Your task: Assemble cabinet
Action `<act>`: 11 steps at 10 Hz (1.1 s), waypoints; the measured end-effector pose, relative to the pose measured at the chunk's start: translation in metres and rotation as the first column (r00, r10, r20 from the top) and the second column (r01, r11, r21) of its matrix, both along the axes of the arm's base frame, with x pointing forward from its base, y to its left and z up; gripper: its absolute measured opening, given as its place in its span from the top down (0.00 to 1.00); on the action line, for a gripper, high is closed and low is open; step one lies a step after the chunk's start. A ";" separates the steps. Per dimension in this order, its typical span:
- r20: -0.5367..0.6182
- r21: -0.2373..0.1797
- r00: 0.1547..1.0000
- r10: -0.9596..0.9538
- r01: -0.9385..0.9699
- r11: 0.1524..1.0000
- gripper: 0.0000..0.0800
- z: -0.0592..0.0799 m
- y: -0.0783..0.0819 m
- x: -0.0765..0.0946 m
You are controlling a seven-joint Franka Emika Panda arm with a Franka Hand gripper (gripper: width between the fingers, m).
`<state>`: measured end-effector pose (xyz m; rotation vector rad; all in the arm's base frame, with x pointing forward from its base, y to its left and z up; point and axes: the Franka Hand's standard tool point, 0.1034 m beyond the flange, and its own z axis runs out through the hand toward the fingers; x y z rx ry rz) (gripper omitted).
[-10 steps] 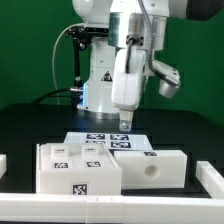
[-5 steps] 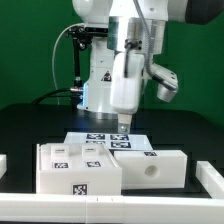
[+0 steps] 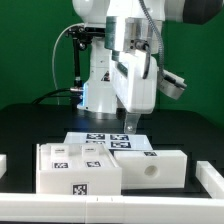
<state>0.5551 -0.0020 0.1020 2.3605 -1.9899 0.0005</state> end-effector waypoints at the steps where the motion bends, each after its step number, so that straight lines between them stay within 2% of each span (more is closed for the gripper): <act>1: -0.036 -0.033 0.976 0.217 -0.218 0.975 0.19 -0.003 0.000 -0.005; 2: -0.073 -0.045 0.903 0.423 -0.427 0.903 0.19 -0.003 0.002 -0.006; 3: -0.085 -0.020 0.786 0.612 -0.616 0.788 0.19 -0.003 -0.003 -0.005; 4: -0.093 0.001 0.698 0.710 -0.713 0.701 0.19 -0.002 -0.010 -0.005; 5: -0.094 0.000 0.694 0.714 -0.717 0.697 0.19 -0.002 -0.009 -0.005; 7: -0.099 0.016 0.595 0.798 -0.800 0.599 0.19 -0.002 -0.010 -0.005; 8: -0.101 0.029 0.504 0.858 -0.861 0.508 0.19 -0.002 -0.011 -0.005; 10: -0.069 0.063 0.152 0.986 -0.986 0.156 0.19 0.004 -0.029 -0.017; 11: -0.056 0.075 0.011 0.998 -0.997 0.015 0.19 0.005 -0.041 -0.021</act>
Offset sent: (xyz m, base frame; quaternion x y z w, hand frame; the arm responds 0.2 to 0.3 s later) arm 0.0064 -0.0034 -0.0026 0.0244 -0.0762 -0.4274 0.9005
